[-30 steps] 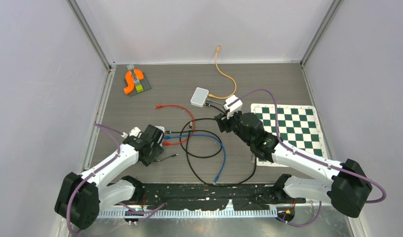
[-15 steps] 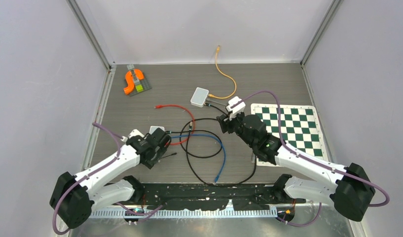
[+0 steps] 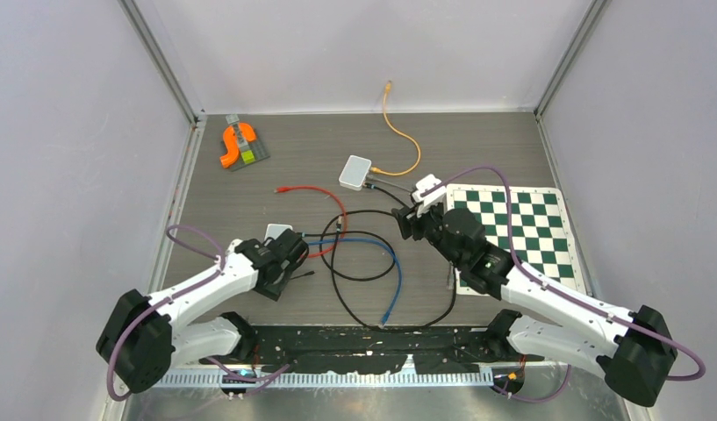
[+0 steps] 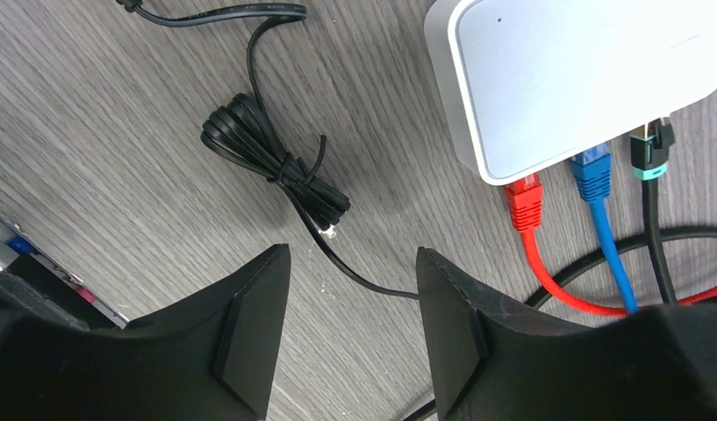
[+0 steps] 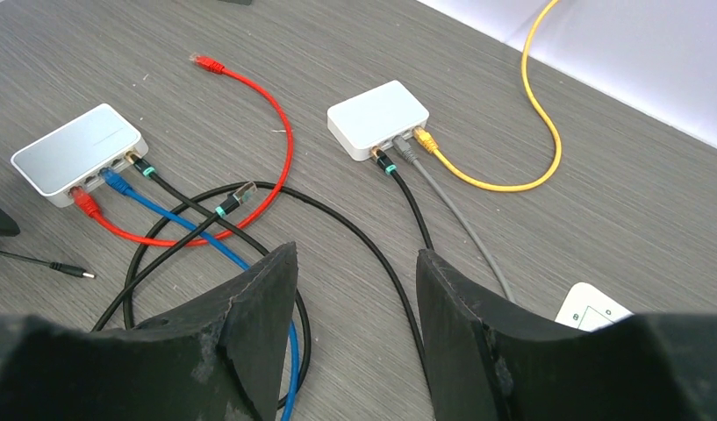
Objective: Insert the plug into the switch port
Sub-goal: Pick up the power from the center of the board, then place the power at the center of the board.
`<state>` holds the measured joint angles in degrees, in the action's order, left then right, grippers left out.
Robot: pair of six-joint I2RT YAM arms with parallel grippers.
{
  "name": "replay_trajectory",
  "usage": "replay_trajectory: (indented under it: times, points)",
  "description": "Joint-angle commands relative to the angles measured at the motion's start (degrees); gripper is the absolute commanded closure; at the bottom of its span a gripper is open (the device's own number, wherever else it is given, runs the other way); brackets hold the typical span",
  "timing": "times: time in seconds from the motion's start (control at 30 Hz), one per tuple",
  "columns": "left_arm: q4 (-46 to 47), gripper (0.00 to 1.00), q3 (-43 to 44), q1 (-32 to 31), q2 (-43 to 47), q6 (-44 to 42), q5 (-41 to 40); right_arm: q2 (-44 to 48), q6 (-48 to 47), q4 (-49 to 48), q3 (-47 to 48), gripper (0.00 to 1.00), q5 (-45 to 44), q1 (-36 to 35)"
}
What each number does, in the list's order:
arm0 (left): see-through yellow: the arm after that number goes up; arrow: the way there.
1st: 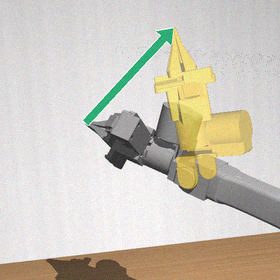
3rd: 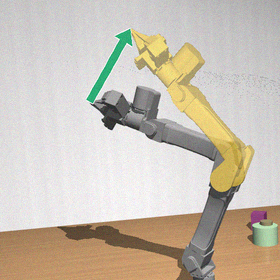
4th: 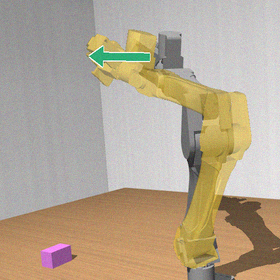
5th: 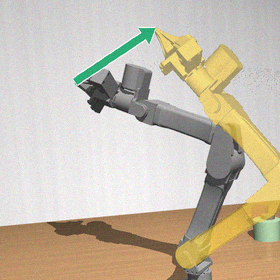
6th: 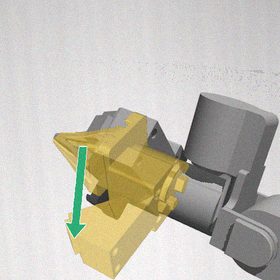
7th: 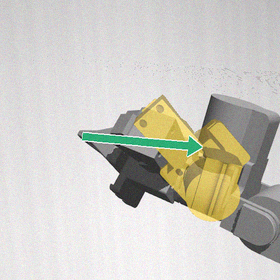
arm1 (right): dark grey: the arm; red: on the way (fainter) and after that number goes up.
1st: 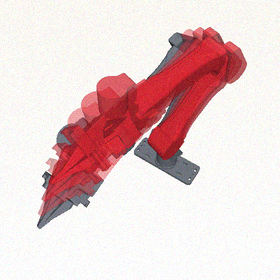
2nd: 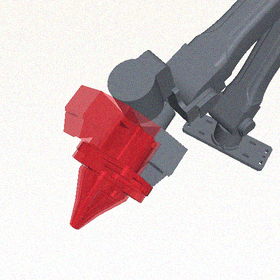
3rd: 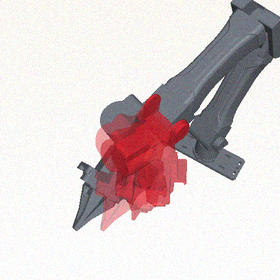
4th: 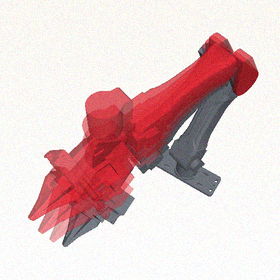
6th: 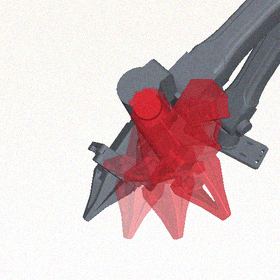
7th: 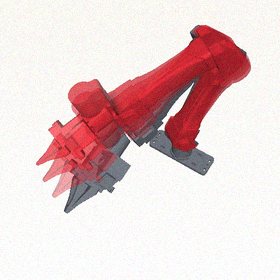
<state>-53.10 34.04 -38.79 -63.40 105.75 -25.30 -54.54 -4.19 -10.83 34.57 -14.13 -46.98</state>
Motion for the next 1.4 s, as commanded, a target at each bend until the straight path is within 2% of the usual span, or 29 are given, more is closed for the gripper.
replay_trajectory:
  times: [0.0,0.1,0.13,0.23,0.27,0.43,0.5,0.6,0.7,0.77,0.83,1.1,1.23,1.37]
  points:
    - [2.0,0.45,0.9,-0.2,-2.3,4.4,-0.1,2.7,-1.1,-0.3,-0.8,0.41,-1.6,-0.3]
    - [3.7,0.57,1.0,-0.2,-2.5,4.3,0.2,3.4,-1.2,0.4,-1.0,0.41,-1.3,-0.3]
    - [3.8,0.64,1.3,-0.2,-2.2,4.3,0.2,3.5,-1.3,0.7,-1.1,0.41,-0.7,-0.3]
    - [3.8,0.95,3.0,-0.2,-0.2,2.7,0.6,4.0,-1.5,1.5,-0.9,0.41,-1.2,-0.3]
    - [3.4,1.0,3.8,-0.2,0.6,2.0,1.1,4.3,-1.3,1.8,-0.8,0.41,-2.6,-0.3]
    - [1.7,1.0,8.9,-0.6,6.1,-2.6,3.8,6.7,-0.8,2.7,-0.2,0.41,-4.7,-0.3]
    - [3.7,1.0,10.9,-0.8,8.2,-6.7,5.0,8.0,-0.5,3.3,0.4,0.4,-5.0,-0.2]
    - [9.4,1.0,13.5,-0.9,10.7,-18.0,7.4,10.4,-1.4,3.5,1.1,0.4,-5.0,-0.2]
    - [20.2,1.0,15.2,-1.6,12.3,-35.1,11.1,13.8,-2.5,4.0,2.7,0.4,-7.3,-0.2]
    - [29.0,1.0,14.7,-1.8,12.7,-46.2,16.3,15.7,-3.7,5.1,3.7,0.4,-8.6,-0.2]
    - [34.9,1.0,14.5,-1.8,12.4,-51.0,21.9,17.6,-4.6,6.6,4.8,0.4,-10.1,-0.2]
    - [39.5,1.0,24.4,-2.3,2.1,-61.4,41.2,24.1,-5.4,10.1,5.9,0.39,-15.3,-0.2]
    - [39.1,0.95,24.7,-4.0,-4.4,-68.8,44.3,24.5,-6.4,12.6,5.6,0.38,-16.2,-0.2]
    - [36.8,0.95,24.0,-4.1,-12.7,-75.6,50.0,24.6,-5.7,15.8,5.3,0.38,-16.0,-0.2]
